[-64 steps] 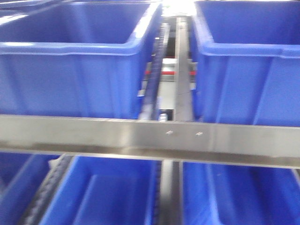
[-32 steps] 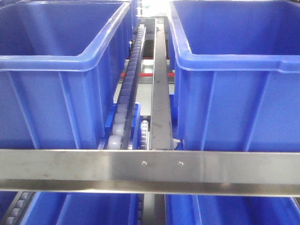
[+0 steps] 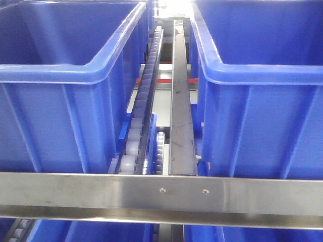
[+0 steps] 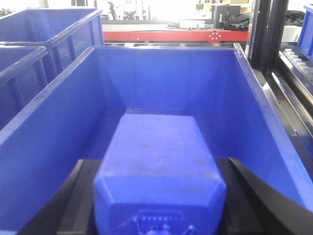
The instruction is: Pick and sort blue part to right shelf
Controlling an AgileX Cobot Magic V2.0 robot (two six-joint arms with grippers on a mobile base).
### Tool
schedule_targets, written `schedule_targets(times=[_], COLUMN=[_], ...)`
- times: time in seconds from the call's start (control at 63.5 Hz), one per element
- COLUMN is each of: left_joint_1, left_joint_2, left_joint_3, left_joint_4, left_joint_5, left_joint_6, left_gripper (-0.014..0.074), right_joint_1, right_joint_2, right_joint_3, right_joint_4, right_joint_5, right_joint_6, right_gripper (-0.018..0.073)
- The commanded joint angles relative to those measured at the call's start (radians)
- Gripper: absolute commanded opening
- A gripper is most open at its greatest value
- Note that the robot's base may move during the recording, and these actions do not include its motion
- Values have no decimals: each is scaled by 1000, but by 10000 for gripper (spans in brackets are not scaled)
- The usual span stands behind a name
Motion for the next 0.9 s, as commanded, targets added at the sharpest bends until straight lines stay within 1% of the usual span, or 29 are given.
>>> schedule_targets(times=[0.0, 0.724, 0.818, 0.881], left_joint_1=[0, 0, 0, 0], left_joint_2=[6, 6, 6, 6], left_joint_3=[-31, -31, -31, -31], left_joint_4=[-8, -8, -62, -67], left_joint_5=[-90, -90, -90, -90], left_joint_6=[4, 4, 4, 4], left_gripper=[386, 386, 386, 386], right_joint_1=[-8, -8, -8, -8], right_joint_2=[7, 7, 7, 7], right_joint_3=[-30, -30, -30, -30], right_joint_4=[-7, -7, -7, -7], right_joint_5=[-97, -97, -97, -100], right_joint_6=[-5, -5, -5, -5], right_gripper=[425, 425, 425, 425])
